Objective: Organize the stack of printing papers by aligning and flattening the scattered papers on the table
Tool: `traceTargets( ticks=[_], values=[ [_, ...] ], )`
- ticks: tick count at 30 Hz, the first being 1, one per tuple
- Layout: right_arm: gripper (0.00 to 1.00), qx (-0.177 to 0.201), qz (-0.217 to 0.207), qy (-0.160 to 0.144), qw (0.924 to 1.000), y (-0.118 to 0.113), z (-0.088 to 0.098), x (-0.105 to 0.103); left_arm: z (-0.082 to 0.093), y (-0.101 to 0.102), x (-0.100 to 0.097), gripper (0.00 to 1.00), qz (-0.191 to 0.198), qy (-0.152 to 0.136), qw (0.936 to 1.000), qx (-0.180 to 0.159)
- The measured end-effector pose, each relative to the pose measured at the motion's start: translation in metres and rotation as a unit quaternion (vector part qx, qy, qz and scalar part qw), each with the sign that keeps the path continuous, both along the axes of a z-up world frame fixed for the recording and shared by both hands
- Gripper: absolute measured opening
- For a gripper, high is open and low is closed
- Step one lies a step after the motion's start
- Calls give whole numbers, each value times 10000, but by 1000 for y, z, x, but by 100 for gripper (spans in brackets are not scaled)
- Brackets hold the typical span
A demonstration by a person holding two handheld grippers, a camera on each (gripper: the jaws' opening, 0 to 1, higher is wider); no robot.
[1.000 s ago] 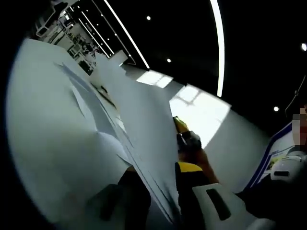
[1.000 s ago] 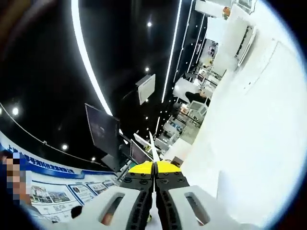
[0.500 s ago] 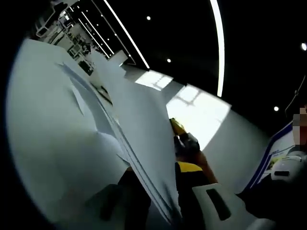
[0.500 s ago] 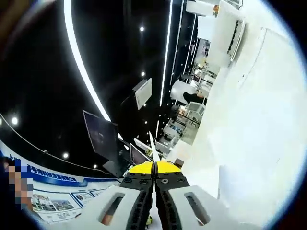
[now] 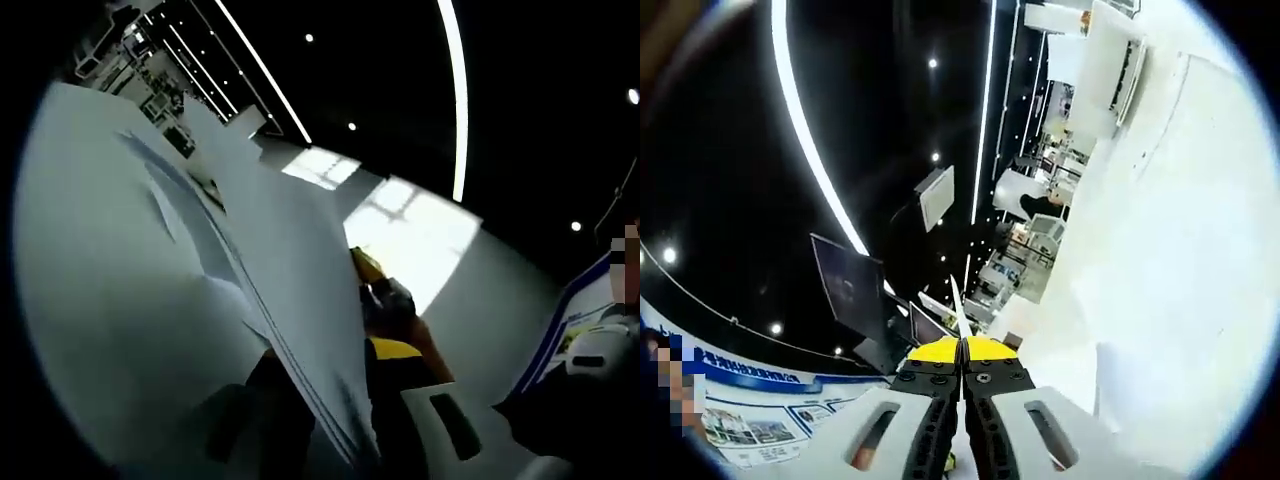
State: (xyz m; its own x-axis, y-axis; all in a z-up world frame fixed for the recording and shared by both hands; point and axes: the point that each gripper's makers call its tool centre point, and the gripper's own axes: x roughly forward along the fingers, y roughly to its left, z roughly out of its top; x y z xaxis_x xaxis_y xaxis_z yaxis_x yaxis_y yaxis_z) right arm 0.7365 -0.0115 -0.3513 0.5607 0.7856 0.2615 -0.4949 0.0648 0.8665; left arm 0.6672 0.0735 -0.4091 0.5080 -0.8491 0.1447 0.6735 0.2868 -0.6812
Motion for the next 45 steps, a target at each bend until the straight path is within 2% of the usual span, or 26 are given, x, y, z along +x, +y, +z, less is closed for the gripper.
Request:
traceTargets(
  ticks=[11,18,25,30,37,45],
  values=[
    [0,37,-5,73,10000,1,-4,-1,0,-1,0,21,20,-10,10000,34],
    [0,65,-5,94,9999,0,-4,0,-4,1,2,11,78,-85,9998,171],
    [0,73,-12,15,10000,1,-1,0,-4,1,2,8,80,-104,9997,198],
    [0,-218,-195,-177,9994,1,-1,3,-3,-1,1,7,75,-106,9997,206],
    [22,-305,-342,-413,9981,-2,3,7,-2,-1,0,6,81,-108,9997,198],
    [37,-584,-475,-634,9951,-5,3,14,-2,-2,-1,6,77,-120,9997,208]
  ],
)
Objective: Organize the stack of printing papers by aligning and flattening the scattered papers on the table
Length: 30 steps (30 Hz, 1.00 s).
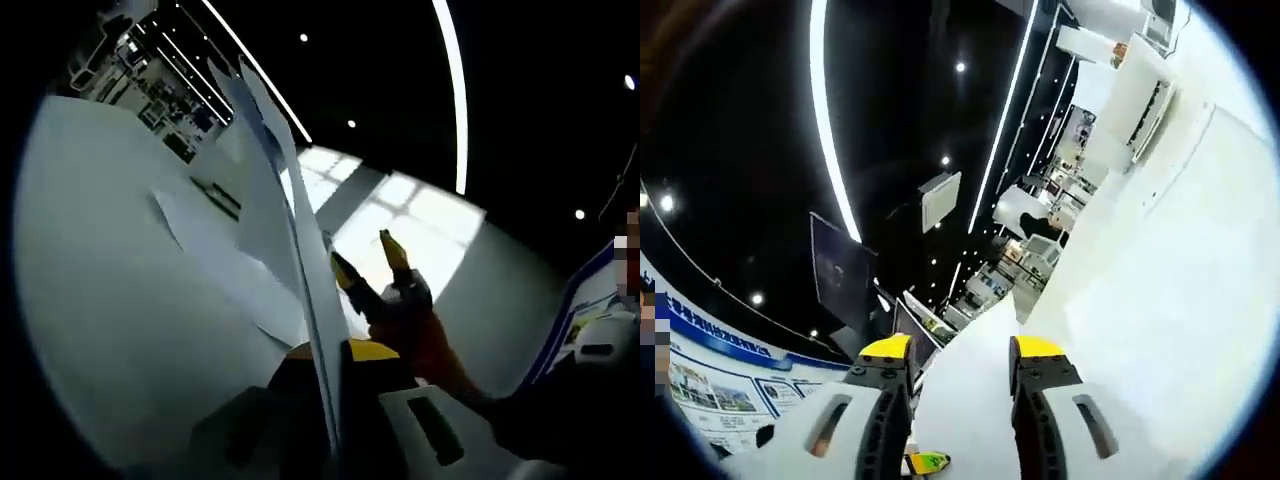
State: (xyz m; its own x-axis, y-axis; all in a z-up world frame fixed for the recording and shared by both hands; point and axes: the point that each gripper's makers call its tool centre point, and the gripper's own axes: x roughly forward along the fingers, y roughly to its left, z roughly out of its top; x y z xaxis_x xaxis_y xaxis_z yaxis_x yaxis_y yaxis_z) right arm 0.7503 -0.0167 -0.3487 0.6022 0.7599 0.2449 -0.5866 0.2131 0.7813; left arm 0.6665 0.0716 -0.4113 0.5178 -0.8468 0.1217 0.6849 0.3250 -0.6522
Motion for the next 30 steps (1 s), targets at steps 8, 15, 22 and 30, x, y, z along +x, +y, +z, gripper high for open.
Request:
traceTargets(
  ticks=[8,15,22,30],
  values=[
    [52,-328,-211,-267,9989,-2,4,-8,0,0,0,6,-2,6,10000,-2],
    [70,-587,-433,-484,9962,-10,8,-12,-1,-1,0,6,-5,9,10000,-3],
    [79,-1061,-766,-844,9878,-18,9,-14,-1,-1,0,6,-6,19,10000,-6],
    [89,-1446,-935,-976,9802,-29,4,-19,-1,0,0,6,-10,30,10000,-14]
  ],
)
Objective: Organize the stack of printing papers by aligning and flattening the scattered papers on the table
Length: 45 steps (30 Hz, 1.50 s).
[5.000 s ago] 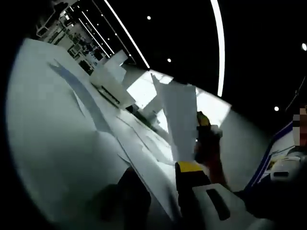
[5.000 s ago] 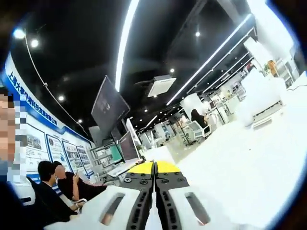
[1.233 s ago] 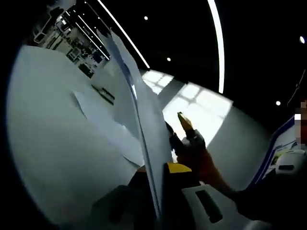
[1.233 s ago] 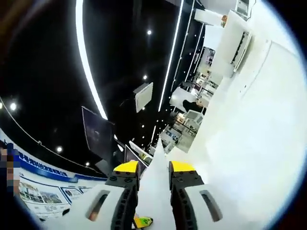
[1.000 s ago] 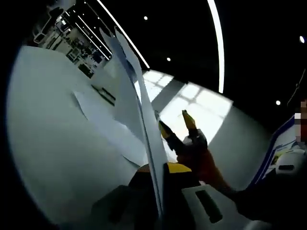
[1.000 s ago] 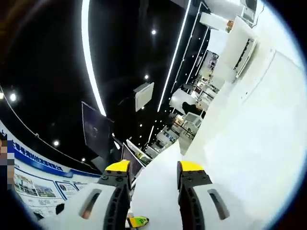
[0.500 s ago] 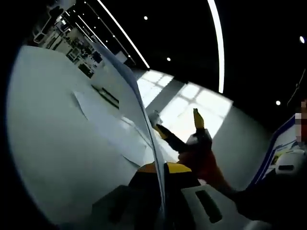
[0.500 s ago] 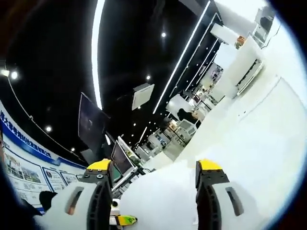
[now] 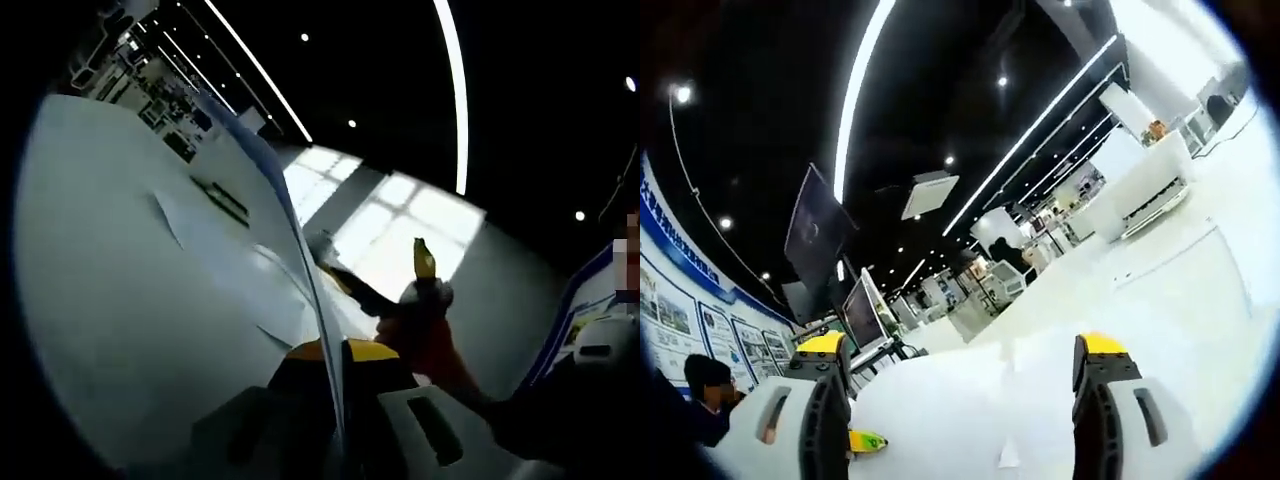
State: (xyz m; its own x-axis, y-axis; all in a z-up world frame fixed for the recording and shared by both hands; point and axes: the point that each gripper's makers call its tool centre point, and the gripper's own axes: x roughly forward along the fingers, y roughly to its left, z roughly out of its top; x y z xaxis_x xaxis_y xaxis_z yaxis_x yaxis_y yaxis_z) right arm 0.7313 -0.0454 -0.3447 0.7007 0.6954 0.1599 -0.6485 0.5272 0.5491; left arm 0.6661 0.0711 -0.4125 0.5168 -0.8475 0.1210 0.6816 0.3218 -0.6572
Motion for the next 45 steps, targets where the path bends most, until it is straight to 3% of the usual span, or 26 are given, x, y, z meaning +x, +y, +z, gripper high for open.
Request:
traceTargets(
  ticks=[12,35,40,45],
  values=[
    [90,-513,-273,-117,9982,-27,-8,-7,-1,2,2,6,8,-12,10000,12],
    [90,-589,-926,14,9940,-101,-29,-19,-1,4,3,7,1,-7,10000,9],
    [90,-812,-1055,68,9911,-118,-41,-23,-1,3,2,7,-4,-6,10000,9],
    [90,-783,-951,264,9920,-128,-54,-25,0,0,-1,7,-6,-6,10000,8]
  ],
)
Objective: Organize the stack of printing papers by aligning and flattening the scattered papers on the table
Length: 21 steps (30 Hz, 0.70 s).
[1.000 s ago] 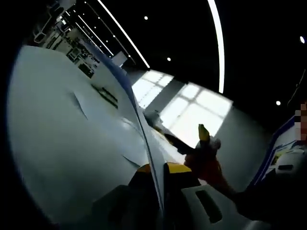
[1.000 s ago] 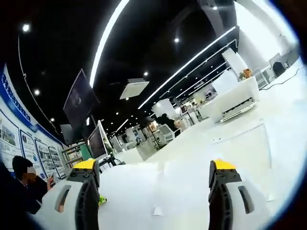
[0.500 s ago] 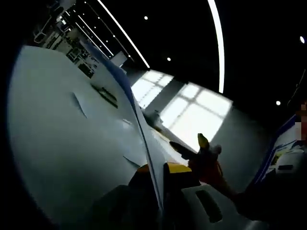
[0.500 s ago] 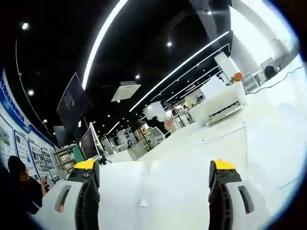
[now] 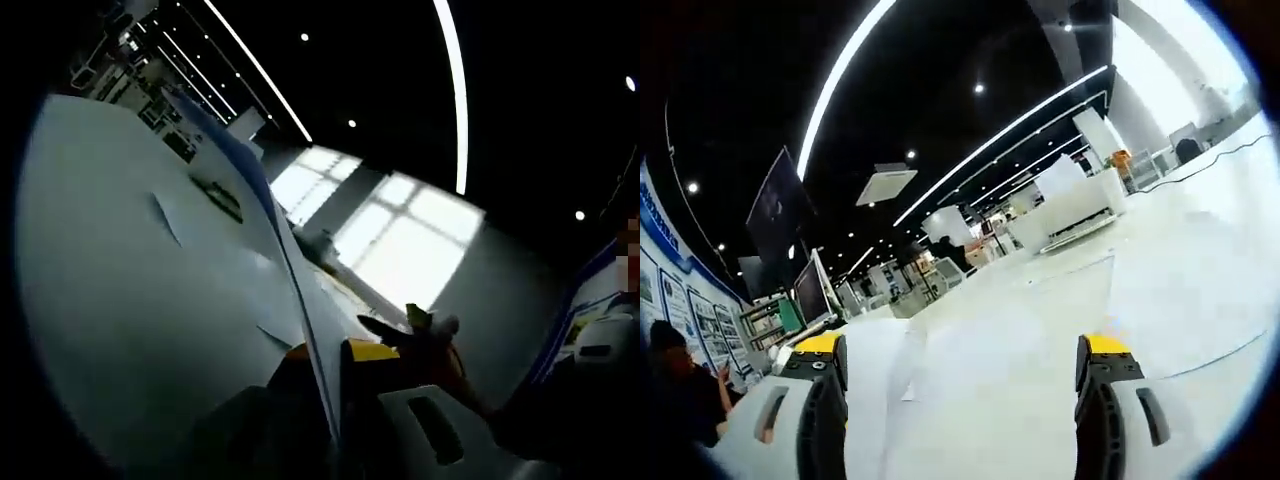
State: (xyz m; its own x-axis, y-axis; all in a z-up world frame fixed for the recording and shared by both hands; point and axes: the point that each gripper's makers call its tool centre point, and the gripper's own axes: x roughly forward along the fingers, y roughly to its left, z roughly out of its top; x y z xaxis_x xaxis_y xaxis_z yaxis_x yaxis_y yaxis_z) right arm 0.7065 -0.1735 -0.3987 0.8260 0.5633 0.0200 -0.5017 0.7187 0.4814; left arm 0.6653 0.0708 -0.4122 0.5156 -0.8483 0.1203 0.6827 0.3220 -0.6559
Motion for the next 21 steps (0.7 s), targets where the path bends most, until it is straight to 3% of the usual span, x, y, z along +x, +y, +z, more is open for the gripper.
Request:
traceTargets(
  ticks=[21],
  values=[
    [90,-273,-58,28,9996,-12,-8,-9,-3,3,3,6,-5,-2,10000,17]
  ],
)
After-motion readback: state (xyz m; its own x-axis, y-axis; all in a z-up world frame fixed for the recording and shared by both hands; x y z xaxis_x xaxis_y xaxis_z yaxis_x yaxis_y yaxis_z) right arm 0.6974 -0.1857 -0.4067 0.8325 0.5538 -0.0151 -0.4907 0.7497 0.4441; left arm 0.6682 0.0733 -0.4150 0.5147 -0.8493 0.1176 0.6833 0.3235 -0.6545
